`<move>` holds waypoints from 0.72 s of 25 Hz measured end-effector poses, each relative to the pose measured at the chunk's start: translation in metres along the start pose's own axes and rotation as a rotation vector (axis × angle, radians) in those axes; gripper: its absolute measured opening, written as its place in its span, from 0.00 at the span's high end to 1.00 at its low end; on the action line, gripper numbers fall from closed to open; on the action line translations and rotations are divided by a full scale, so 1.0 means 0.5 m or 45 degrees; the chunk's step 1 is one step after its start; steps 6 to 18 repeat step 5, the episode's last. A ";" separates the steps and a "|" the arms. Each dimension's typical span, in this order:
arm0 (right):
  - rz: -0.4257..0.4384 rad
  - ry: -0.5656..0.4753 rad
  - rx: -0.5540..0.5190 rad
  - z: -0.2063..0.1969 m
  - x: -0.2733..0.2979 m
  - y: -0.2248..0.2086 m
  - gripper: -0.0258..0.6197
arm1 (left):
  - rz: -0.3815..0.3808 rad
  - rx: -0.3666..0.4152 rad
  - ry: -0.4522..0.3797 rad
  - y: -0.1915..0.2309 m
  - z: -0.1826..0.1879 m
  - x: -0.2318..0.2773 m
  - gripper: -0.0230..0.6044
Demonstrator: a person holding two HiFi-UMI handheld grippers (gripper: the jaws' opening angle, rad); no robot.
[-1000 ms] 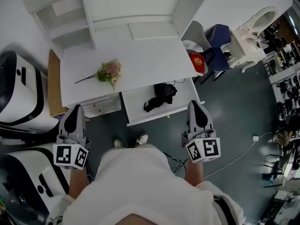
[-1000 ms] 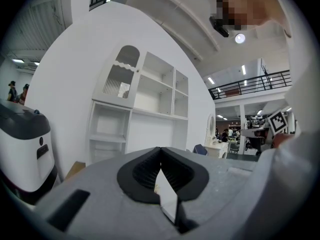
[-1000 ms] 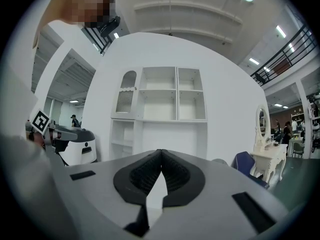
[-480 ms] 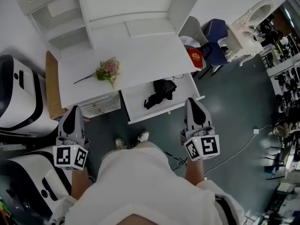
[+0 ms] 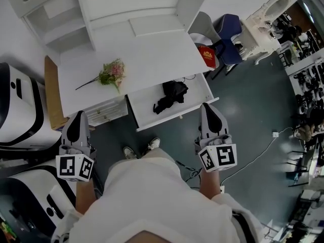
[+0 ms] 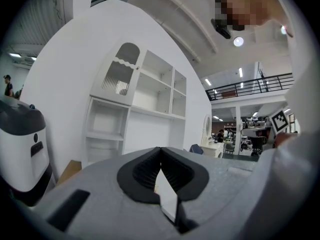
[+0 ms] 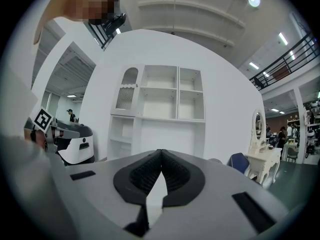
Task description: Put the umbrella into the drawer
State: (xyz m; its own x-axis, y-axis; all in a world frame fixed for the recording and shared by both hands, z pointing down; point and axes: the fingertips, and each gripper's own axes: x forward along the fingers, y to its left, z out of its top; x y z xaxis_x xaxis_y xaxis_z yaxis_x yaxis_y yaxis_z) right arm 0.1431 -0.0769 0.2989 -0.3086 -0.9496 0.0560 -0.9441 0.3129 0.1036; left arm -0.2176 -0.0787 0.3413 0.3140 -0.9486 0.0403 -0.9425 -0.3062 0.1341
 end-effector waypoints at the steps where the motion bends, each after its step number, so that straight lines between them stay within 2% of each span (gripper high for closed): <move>1: -0.003 0.000 0.001 0.000 -0.002 -0.001 0.96 | -0.003 0.002 0.001 -0.002 0.000 0.001 0.94; 18: -0.013 -0.001 0.003 -0.002 -0.004 -0.008 0.96 | -0.020 0.009 -0.002 -0.011 0.004 0.010 0.94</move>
